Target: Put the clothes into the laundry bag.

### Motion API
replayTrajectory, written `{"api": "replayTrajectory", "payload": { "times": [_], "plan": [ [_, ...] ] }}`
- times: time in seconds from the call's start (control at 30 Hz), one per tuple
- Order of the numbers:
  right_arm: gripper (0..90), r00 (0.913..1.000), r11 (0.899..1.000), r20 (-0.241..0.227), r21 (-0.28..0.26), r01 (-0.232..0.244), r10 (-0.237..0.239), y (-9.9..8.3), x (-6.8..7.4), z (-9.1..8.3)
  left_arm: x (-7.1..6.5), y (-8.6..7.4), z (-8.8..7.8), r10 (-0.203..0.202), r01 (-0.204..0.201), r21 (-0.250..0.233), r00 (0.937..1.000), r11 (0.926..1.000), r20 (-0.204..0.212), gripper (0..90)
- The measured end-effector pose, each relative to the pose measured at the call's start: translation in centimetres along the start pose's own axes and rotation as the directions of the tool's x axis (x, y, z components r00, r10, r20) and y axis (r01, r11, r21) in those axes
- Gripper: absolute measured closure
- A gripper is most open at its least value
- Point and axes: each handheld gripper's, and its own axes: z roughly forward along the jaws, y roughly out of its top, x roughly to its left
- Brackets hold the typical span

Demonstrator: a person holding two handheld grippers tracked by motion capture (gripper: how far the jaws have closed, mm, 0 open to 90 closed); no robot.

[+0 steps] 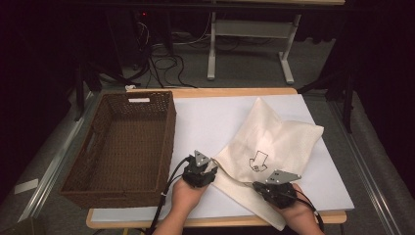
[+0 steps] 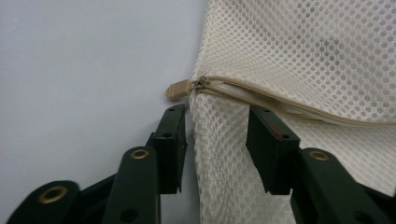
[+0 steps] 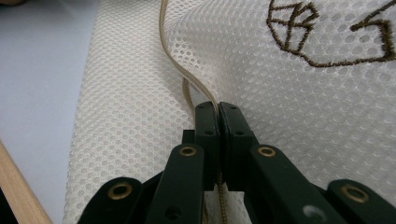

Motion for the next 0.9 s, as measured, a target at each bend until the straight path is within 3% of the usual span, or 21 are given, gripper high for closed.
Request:
{"api": "replayTrajectory", "payload": {
  "times": [0.13,0.23,0.43,0.67,0.9],
  "plan": [
    [87.8,1.0000,1.000,0.002,0.002,0.002,-0.002,0.0,0.0,0.0,-0.1,-0.1,0.0,0.006,-0.006,-0.001,1.0000,1.0000,0.006,80.1],
    [87.8,1.0000,1.000,0.001,0.003,0.001,-0.001,0.0,0.0,0.0,-0.2,-0.1,-0.1,0.023,-0.023,0.002,0.9997,0.9997,0.005,85.8],
    [88.0,1.0000,1.000,0.004,0.007,-0.003,0.003,0.1,-0.2,-0.1,-0.7,-0.6,-1.0,0.079,-0.078,0.018,0.9969,0.9967,-0.004,87.2],
    [88.0,0.9998,1.000,0.021,0.017,0.002,-0.003,0.0,-0.9,-0.2,-2.3,-1.5,-2.5,0.160,-0.160,0.061,0.9870,0.9852,0.002,87.3],
    [88.0,0.9967,0.999,0.075,0.034,0.028,-0.031,-0.2,-3.0,-0.6,-3.8,-2.9,-3.9,0.163,-0.166,0.058,0.9851,0.9844,0.054,87.3]
  ]
}}
